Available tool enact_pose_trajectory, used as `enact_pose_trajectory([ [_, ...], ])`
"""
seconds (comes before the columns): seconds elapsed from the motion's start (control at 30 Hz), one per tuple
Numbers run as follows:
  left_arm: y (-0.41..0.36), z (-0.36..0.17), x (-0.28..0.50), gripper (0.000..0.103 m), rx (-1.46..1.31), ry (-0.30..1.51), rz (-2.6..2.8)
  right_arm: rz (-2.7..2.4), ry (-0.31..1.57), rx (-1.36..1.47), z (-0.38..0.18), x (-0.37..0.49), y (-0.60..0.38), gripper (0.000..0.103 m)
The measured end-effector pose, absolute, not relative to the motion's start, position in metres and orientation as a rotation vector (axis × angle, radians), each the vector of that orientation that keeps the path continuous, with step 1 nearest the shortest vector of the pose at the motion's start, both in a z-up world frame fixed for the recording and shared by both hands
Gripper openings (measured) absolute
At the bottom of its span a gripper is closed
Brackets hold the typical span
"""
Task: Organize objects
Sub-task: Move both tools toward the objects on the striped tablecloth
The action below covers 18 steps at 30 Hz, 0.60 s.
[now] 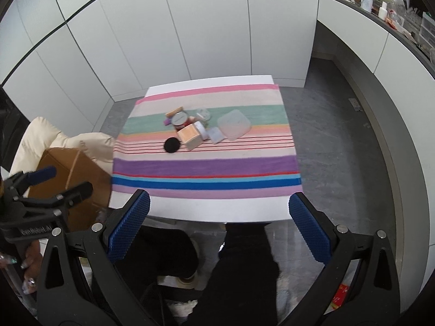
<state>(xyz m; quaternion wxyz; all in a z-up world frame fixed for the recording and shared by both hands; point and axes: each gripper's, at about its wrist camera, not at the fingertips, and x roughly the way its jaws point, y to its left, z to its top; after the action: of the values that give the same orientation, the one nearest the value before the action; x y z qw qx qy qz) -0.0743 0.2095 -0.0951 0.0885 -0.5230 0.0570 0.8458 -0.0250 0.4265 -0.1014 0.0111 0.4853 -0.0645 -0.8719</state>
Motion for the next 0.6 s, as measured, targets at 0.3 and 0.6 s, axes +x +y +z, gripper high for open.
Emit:
enact_pose_trajectory([
  [0.3,0.237,-0.095,-0.130,0.103,-1.390,0.146,2.674,-2.855,-0.156,1.468,-0.120,-0.065,0.454,0.103],
  [0.6,0.245,-0.183,-0.165,0.102,-1.513,0.200,2.624,-2.834,-0.135,1.325,-0.165,-0.111,0.460,0.103],
])
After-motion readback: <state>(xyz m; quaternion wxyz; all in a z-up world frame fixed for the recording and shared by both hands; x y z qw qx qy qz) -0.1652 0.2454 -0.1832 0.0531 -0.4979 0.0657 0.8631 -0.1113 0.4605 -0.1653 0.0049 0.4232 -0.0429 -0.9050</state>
